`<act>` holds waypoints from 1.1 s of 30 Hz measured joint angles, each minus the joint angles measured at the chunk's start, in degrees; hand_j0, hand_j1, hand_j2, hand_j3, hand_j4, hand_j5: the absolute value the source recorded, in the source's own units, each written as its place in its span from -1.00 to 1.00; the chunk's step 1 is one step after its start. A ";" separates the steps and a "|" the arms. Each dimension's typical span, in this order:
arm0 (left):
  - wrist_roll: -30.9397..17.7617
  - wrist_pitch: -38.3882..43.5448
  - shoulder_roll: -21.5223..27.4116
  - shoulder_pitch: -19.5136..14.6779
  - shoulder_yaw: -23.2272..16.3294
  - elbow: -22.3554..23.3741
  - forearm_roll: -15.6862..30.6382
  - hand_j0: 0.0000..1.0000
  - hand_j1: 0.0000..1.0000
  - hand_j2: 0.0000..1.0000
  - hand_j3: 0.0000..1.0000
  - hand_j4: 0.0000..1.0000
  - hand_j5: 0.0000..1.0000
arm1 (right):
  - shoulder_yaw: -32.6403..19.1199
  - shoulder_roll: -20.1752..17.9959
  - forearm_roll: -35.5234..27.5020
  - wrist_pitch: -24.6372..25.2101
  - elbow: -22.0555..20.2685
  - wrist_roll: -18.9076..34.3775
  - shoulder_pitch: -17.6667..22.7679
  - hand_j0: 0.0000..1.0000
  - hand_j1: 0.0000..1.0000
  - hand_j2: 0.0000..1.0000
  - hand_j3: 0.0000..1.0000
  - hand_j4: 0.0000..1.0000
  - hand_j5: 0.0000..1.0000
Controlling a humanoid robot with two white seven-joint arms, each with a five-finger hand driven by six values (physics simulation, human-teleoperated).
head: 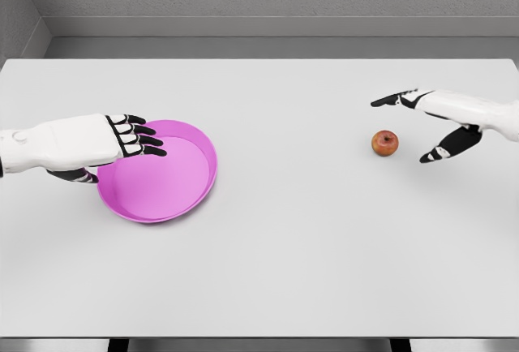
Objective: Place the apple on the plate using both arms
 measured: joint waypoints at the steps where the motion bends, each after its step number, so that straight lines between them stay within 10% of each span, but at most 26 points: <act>1: 0.00 0.00 0.00 0.00 0.00 0.00 -0.01 1.00 1.00 1.00 1.00 1.00 1.00 | 0.36 0.20 0.65 0.04 0.29 0.00 0.00 1.00 1.00 1.00 1.00 1.00 1.00; 33: -1.47 0.00 -0.41 -0.35 -0.01 0.03 -0.16 1.00 1.00 1.00 1.00 1.00 1.00 | 5.04 10.32 10.91 1.88 13.76 0.00 -5.54 1.00 1.00 1.00 1.00 1.00 1.00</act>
